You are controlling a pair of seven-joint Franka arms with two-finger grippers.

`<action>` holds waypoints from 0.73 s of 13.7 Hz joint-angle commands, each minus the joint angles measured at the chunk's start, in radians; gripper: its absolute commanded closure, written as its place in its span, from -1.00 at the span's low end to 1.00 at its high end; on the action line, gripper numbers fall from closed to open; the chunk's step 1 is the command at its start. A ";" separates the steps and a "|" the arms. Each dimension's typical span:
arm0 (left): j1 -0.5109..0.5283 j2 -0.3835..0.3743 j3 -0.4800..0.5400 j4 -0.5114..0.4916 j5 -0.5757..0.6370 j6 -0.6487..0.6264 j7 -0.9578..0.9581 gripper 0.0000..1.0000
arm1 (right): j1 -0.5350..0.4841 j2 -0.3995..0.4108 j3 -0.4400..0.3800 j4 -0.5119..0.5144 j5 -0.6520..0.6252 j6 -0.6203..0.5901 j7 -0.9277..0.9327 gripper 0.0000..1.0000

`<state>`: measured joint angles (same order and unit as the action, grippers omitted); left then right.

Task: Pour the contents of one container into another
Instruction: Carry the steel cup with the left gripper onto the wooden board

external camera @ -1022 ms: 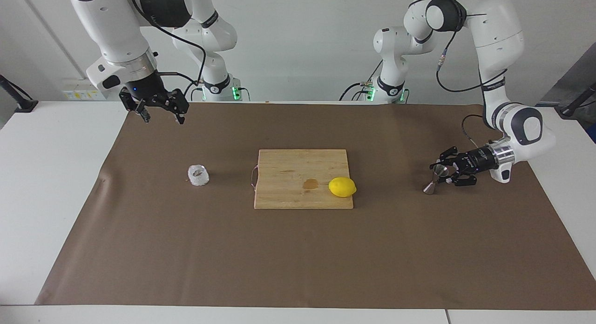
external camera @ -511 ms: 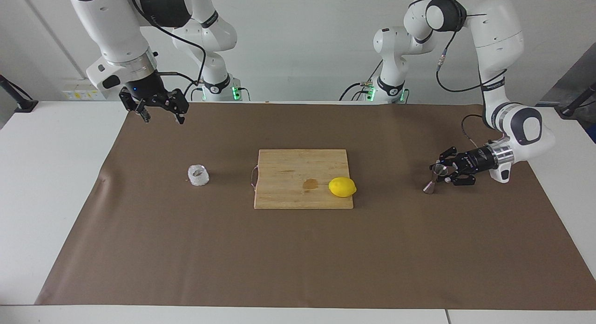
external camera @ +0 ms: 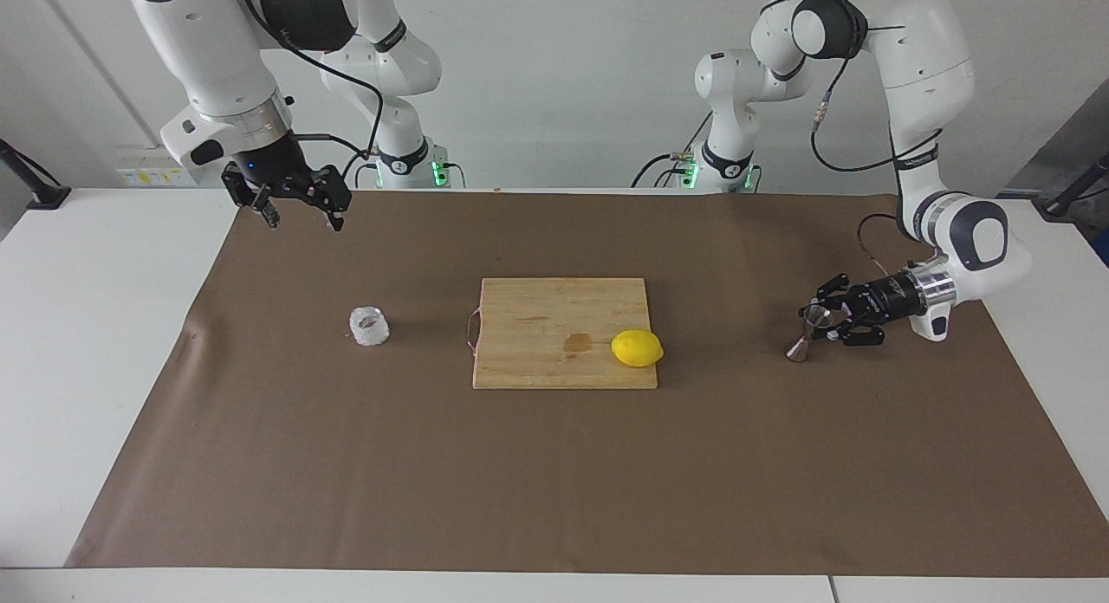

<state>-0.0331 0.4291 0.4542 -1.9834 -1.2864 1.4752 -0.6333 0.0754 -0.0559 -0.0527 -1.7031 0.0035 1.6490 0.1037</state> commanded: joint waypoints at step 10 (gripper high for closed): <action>-0.214 -0.168 0.007 -0.080 -0.117 -0.046 -0.097 1.00 | -0.009 -0.025 -0.001 -0.024 0.030 -0.006 -0.033 -1.00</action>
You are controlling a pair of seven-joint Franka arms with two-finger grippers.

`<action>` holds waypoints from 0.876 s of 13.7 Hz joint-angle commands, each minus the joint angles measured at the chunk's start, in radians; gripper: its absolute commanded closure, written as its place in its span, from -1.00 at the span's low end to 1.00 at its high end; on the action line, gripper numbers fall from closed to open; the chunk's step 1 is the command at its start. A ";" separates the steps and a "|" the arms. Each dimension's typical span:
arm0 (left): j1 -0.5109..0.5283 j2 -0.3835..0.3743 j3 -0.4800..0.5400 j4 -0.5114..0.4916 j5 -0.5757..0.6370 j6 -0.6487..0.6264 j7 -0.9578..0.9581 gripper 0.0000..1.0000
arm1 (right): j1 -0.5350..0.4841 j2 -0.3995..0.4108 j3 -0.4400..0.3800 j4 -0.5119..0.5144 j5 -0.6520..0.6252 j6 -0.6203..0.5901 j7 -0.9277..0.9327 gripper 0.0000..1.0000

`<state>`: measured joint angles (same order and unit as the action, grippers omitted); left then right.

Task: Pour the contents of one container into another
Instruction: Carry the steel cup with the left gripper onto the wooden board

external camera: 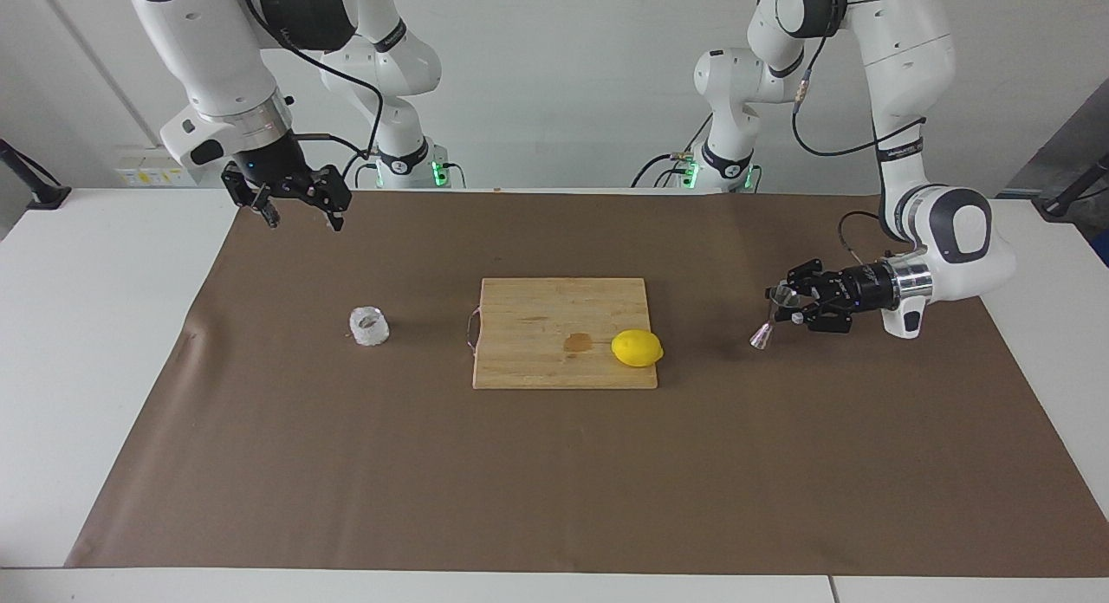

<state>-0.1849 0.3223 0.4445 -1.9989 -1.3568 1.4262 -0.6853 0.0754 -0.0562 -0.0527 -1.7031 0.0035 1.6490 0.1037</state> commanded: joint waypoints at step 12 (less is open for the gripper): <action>-0.408 -0.166 0.013 -0.146 -0.195 0.281 -0.194 1.00 | -0.011 -0.025 -0.001 -0.024 0.030 -0.006 -0.033 -1.00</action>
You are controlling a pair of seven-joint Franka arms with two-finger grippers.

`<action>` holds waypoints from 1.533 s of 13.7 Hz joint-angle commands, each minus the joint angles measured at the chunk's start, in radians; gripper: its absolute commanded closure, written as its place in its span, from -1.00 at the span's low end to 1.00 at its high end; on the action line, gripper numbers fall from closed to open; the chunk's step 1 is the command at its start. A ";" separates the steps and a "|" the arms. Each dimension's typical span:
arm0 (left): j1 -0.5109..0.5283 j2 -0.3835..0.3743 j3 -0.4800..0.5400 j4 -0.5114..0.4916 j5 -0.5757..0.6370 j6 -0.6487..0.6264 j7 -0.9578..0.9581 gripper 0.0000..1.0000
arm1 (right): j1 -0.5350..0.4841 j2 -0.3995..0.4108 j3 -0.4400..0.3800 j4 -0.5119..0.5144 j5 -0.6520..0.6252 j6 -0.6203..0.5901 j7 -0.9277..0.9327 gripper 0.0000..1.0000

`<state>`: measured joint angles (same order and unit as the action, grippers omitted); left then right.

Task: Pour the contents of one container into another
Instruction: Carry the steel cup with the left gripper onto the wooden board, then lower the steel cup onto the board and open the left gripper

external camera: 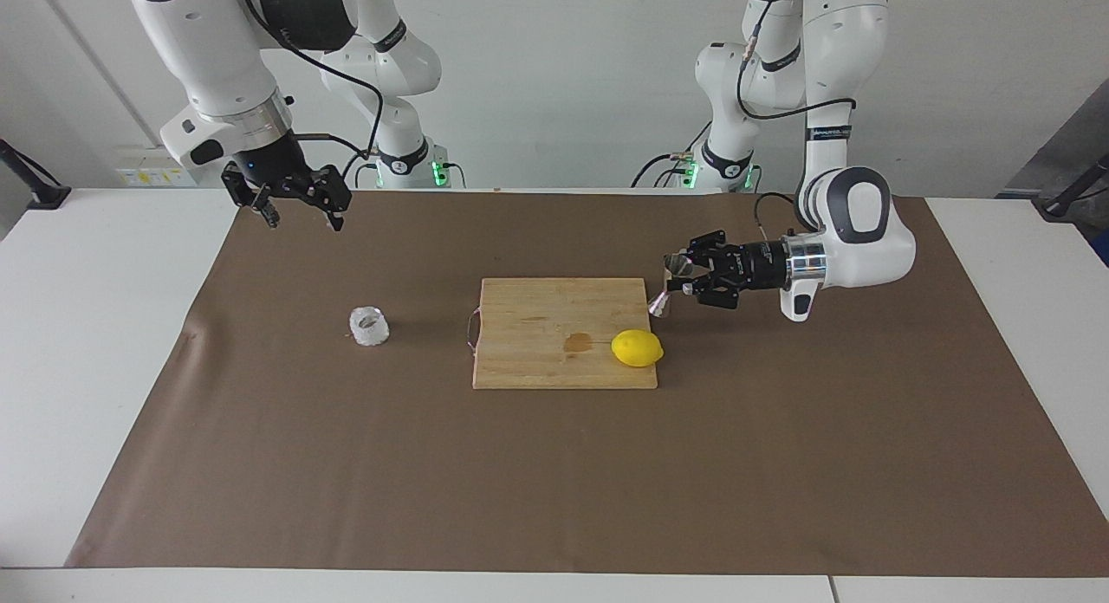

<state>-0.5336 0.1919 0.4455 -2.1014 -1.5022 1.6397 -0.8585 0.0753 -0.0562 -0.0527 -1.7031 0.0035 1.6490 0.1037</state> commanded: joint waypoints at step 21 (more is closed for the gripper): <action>-0.160 0.080 -0.317 -0.048 -0.607 0.571 0.265 1.00 | -0.011 -0.025 -0.003 -0.029 0.030 -0.006 -0.035 -1.00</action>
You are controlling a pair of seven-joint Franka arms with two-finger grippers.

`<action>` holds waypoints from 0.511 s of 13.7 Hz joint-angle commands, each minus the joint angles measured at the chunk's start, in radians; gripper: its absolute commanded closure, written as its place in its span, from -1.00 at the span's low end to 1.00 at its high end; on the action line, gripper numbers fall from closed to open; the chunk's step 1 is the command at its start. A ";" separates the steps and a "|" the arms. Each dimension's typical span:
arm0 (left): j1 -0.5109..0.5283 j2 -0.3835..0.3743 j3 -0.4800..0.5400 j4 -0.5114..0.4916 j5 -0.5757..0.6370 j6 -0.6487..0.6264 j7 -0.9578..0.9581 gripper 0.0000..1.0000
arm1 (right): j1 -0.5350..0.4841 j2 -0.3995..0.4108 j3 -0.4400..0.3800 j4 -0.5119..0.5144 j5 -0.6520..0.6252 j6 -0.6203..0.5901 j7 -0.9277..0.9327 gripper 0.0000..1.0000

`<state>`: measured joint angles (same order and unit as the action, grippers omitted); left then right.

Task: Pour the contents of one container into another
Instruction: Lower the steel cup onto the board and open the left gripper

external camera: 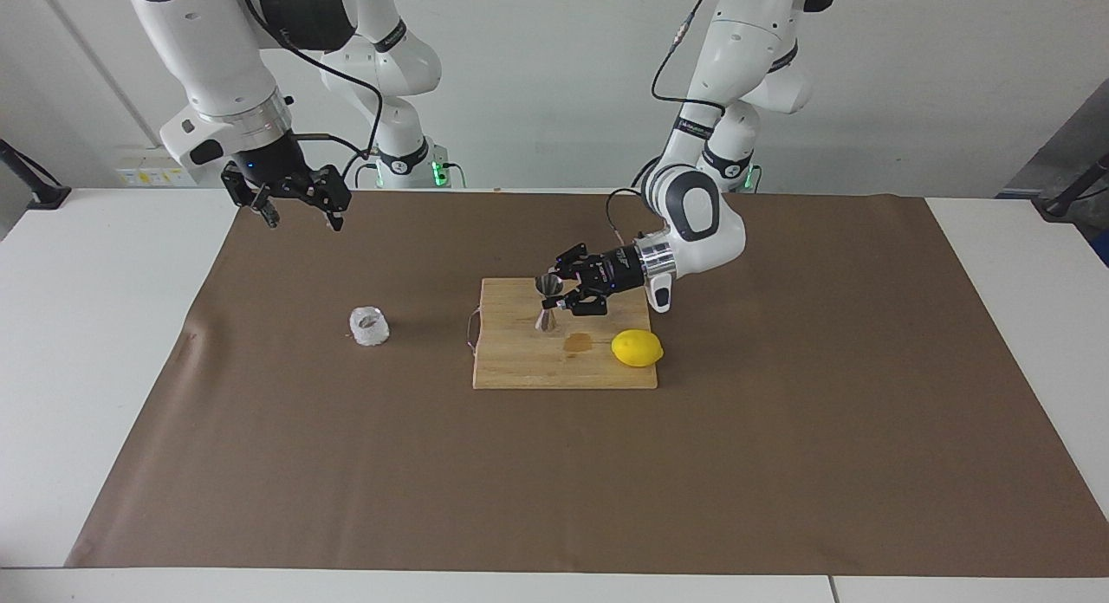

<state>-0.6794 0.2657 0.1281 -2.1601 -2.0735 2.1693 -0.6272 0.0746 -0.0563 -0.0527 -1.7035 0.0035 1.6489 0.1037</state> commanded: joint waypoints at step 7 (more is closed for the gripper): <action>-0.034 0.020 -0.001 0.011 -0.080 0.093 0.066 1.00 | -0.010 -0.028 -0.004 -0.030 0.030 -0.006 -0.033 -1.00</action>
<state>-0.6977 0.2802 0.1227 -2.1600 -2.1230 2.2371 -0.5790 0.0732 -0.0563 -0.0529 -1.7048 0.0035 1.6489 0.1037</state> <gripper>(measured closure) 0.524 0.000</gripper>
